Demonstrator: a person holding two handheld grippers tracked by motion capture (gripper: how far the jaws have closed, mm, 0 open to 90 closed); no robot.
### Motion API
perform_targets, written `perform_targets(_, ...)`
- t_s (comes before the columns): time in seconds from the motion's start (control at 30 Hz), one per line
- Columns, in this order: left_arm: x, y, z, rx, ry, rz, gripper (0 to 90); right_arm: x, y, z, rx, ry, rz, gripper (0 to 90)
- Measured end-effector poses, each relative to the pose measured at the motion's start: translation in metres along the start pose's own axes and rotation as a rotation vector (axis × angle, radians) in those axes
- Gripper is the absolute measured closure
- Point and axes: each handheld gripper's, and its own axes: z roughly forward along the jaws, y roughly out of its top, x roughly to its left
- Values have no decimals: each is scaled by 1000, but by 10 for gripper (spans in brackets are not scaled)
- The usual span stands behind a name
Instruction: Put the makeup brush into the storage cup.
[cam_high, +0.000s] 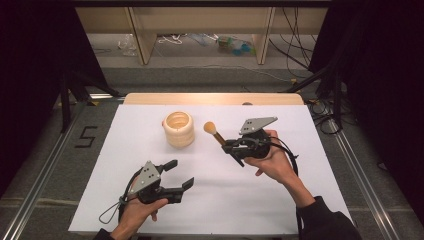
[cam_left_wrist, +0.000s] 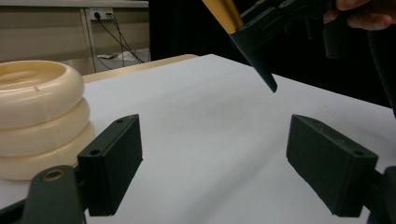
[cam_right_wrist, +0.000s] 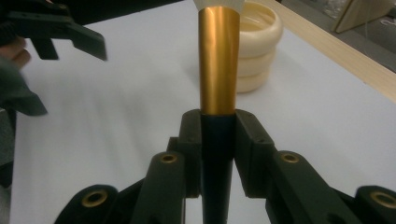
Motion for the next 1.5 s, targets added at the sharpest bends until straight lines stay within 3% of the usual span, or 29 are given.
perform_targets(0.17, -3, -2, 15, 8, -17, -5, 184, 12, 3, 9, -30, 32, -22, 744)
perform_targets(0.23, -5, -2, 20, 5, -28, -52, 184, 15, 4, 12, -42, 47, -20, 744)
perform_targets(0.4, -10, -2, 30, 6, -54, -40, 185, 26, 8, 14, -82, 75, -22, 744)
perform_targets(0.57, -15, -2, 37, 2, -85, -57, 202, 37, 12, 18, -102, 100, -39, 744)
perform_targets(0.67, -16, -1, 39, -6, -98, -33, 189, 41, 12, 21, -102, 113, -45, 744)
perform_targets(0.83, -17, 0, 40, -7, -99, -65, 157, 47, 12, 25, -105, 136, -38, 744)
perform_targets(0.93, -17, 0, 41, -21, -123, -71, 236, 48, 12, 26, -105, 146, -49, 744)
perform_targets(1.17, -21, 0, 43, -18, -125, -79, 301, 53, 12, 30, -107, 168, -53, 744)
perform_targets(1.5, -21, 3, 42, -46, -165, -80, 507, 58, 12, 32, -119, 180, -47, 744)
